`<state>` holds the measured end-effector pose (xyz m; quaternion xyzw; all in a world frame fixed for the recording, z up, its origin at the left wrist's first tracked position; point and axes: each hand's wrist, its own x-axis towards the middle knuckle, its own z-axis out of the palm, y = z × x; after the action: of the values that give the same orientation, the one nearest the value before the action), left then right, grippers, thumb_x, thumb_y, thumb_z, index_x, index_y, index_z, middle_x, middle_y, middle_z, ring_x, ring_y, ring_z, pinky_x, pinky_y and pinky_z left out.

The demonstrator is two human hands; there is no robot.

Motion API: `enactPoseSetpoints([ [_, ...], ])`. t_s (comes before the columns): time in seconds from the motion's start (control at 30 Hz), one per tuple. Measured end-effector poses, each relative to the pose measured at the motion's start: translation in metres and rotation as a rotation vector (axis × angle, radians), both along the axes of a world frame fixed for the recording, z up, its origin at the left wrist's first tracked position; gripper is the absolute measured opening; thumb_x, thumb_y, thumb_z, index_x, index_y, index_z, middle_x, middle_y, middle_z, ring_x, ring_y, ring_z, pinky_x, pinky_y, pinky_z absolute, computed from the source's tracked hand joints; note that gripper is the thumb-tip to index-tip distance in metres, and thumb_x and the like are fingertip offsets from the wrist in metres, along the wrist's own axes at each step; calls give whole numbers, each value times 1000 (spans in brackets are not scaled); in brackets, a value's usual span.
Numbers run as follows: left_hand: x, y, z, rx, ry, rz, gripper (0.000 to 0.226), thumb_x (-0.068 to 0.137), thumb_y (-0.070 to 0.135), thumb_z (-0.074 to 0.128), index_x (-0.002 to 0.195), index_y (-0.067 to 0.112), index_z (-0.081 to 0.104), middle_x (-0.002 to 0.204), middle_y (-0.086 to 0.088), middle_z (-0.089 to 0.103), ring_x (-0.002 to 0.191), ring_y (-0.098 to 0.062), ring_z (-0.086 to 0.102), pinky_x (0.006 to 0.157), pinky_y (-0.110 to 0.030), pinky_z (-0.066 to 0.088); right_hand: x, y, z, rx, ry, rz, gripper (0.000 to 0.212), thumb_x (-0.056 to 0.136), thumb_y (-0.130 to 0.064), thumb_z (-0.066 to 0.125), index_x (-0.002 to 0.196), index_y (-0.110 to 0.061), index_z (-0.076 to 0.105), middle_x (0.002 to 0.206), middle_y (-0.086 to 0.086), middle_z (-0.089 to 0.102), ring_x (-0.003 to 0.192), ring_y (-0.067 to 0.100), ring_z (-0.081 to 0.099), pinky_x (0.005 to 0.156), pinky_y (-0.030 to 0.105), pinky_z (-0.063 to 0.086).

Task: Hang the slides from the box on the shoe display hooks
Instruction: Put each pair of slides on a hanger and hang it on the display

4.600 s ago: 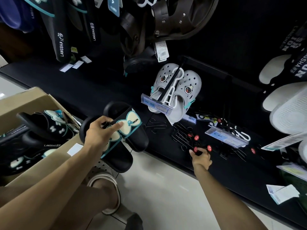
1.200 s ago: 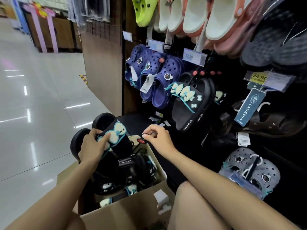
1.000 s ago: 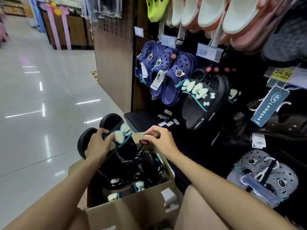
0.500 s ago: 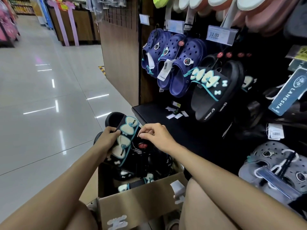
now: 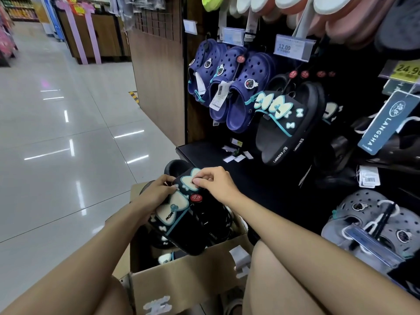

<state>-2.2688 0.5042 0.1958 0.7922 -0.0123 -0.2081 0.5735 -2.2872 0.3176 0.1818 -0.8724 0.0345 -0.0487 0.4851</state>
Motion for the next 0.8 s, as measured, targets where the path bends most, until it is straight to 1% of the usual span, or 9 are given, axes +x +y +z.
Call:
enactPoseSetpoints([
  [0.07,0,-2,1,8,-12,-14,19,99,11,50,116,13,57,89,-7,59,67,-14,55,44,-13,45,-2,-2,1,30,23,0,9,86,-22,74,88,-16,79,82,0,76,78,4,63,73,18,43],
  [0.13,0,-2,1,32,-24,-30,20,98,10,50,116,13,58,95,-11,61,73,-17,58,58,-20,48,-5,-3,1,43,40,27,10,87,-21,72,88,-14,79,81,-1,76,77,1,65,70,15,43],
  [0.2,3,-3,0,61,-36,-51,20,97,9,49,114,14,58,101,-15,62,78,-20,59,65,-26,46,-8,-4,3,81,49,56,10,88,-19,71,90,-13,78,79,0,76,73,-4,64,66,10,42],
  [0.27,5,-5,-2,70,-53,-69,20,97,8,48,113,14,58,99,-15,61,78,-21,58,66,-27,45,-10,-6,5,126,56,75,9,89,-17,69,93,-16,78,79,1,76,74,-4,65,67,10,42],
  [0.33,6,-8,-3,79,-71,-77,21,97,7,47,115,13,57,95,-14,57,78,-20,53,64,-25,41,-11,-7,5,141,58,92,10,90,-18,68,94,-21,77,80,2,76,79,0,67,71,15,43],
  [0.4,7,-9,-5,77,-86,-78,22,96,8,48,115,13,58,93,-13,55,79,-19,51,64,-25,39,-12,-7,5,153,55,101,10,91,-18,67,95,-21,76,81,4,77,85,4,70,73,17,43],
  [0.53,8,-12,-8,58,-111,-48,21,95,9,47,114,11,58,94,-14,56,82,-21,52,68,-28,39,-12,-8,6,170,49,94,10,91,-18,68,95,-21,76,81,3,77,85,6,70,71,18,45],
  [0.7,11,-21,-9,53,-123,46,17,95,8,46,107,13,58,91,-7,59,75,-15,53,63,-25,41,-12,-7,8,163,49,69,11,90,-17,68,98,-13,74,84,4,77,87,7,71,63,16,48],
  [0.8,13,-22,-12,57,-106,70,15,95,11,46,104,15,57,91,-6,61,75,-15,54,63,-26,41,-12,-4,8,134,16,52,10,88,-16,71,96,-11,74,82,5,77,89,11,72,66,19,53],
])
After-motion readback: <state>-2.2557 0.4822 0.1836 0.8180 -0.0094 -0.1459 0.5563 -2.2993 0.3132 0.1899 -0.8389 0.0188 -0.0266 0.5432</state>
